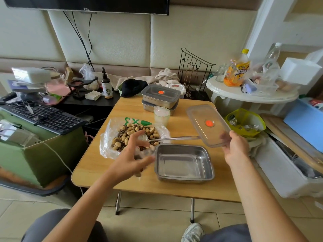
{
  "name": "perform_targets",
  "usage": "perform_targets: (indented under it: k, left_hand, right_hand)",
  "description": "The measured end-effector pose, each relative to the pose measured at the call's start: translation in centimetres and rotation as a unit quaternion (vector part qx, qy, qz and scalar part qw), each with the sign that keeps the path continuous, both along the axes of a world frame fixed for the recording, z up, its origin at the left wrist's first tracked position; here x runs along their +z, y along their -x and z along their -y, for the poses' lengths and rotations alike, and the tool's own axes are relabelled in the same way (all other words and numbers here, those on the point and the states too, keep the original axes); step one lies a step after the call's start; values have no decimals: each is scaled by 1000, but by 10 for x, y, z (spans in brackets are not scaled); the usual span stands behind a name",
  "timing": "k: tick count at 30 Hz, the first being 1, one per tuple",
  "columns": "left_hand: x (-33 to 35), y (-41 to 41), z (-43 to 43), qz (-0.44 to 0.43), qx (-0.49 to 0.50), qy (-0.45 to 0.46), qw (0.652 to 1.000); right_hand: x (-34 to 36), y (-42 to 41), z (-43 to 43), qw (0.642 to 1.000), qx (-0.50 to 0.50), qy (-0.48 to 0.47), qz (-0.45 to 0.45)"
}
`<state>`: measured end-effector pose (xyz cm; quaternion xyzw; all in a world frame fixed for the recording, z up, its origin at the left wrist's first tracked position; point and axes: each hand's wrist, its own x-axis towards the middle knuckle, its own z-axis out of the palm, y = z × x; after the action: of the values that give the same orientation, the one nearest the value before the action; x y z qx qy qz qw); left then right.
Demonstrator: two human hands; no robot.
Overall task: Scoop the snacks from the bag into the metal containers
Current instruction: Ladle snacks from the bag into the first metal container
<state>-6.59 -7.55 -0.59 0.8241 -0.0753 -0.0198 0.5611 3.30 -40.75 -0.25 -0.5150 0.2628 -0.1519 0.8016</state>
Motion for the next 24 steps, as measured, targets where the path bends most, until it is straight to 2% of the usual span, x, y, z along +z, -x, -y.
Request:
perform_targets:
  k: [3,8,10,13,15,17,19,21,22,24]
  left_hand:
    - [10,-6,5,-7,83,66,994]
    - [11,-24,39,27,185,75,979]
    - [10,-31,55,22,173,80,981]
    - [12,-39,78,-3,134,67,989]
    - [12,-42,89,-32,104,51,993]
    - [6,-45,94,-46,72,12,996]
    - [1,-46,95,-44,57,-33,997]
    - [0,-46,94,-33,51,-56,997]
    - [0,-46,93,-26,49,-62,996]
    - [-1,-46,90,-20,50,-67,996]
  right_hand:
    - [-10,-11,1,1000,-5,10,-15]
    - [-34,-21,-6,978,-19,190,-90]
    - [-44,-25,-6,944,18,304,-128]
    - [-51,-30,-3,867,73,454,-191]
    - [-51,-32,-4,821,97,514,-229]
    - [-39,-25,-12,791,93,556,-240]
    - [-20,-12,-25,787,70,591,-164]
    - [0,1,-40,790,82,607,-20]
    - [10,8,-49,787,133,602,36]
    - [19,23,-67,760,295,574,77]
